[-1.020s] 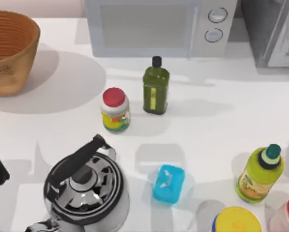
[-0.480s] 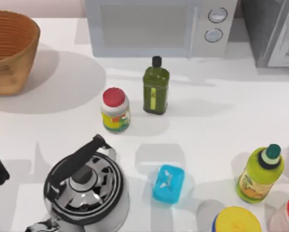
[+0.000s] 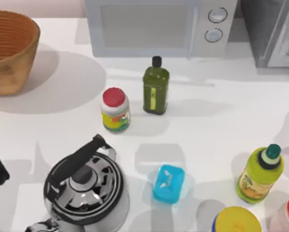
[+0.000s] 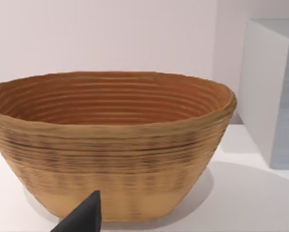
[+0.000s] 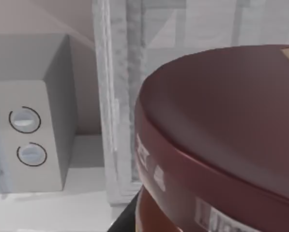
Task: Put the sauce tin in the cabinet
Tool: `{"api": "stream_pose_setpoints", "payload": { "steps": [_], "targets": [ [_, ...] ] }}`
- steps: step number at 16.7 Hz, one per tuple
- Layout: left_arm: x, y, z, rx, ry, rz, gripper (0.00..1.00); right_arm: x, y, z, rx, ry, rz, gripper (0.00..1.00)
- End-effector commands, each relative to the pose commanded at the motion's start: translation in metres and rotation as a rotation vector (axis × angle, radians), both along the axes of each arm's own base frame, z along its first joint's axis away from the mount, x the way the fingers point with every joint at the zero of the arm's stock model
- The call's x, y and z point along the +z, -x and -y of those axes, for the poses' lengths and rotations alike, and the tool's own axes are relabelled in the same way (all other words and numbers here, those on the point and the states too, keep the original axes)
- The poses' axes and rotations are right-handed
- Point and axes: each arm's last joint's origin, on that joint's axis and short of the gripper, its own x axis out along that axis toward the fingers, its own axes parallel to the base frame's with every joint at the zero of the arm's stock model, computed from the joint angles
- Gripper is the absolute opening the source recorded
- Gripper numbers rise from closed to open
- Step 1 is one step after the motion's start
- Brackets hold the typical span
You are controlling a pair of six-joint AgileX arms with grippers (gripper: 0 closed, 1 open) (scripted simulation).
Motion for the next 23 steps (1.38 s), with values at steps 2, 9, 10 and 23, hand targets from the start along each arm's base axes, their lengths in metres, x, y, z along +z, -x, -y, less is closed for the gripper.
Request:
{"api": "stream_pose_setpoints", "payload": {
  "steps": [2,9,10,23],
  "targets": [
    [0.000,0.000,0.000,0.000,0.000,0.000,1.00,0.048,-0.013,-0.001,-0.025,-0.007,0.001,0.00],
    [0.000,0.000,0.000,0.000,0.000,0.000,1.00,0.201,-0.078,-0.018,-0.031,-0.027,0.061,0.00],
    [0.000,0.000,0.000,0.000,0.000,0.000,1.00,0.216,-0.087,-0.022,-0.020,-0.025,0.071,0.00],
    [0.000,0.000,0.000,0.000,0.000,0.000,1.00,0.263,-0.125,-0.046,0.048,0.005,0.106,0.00]
  ]
}}
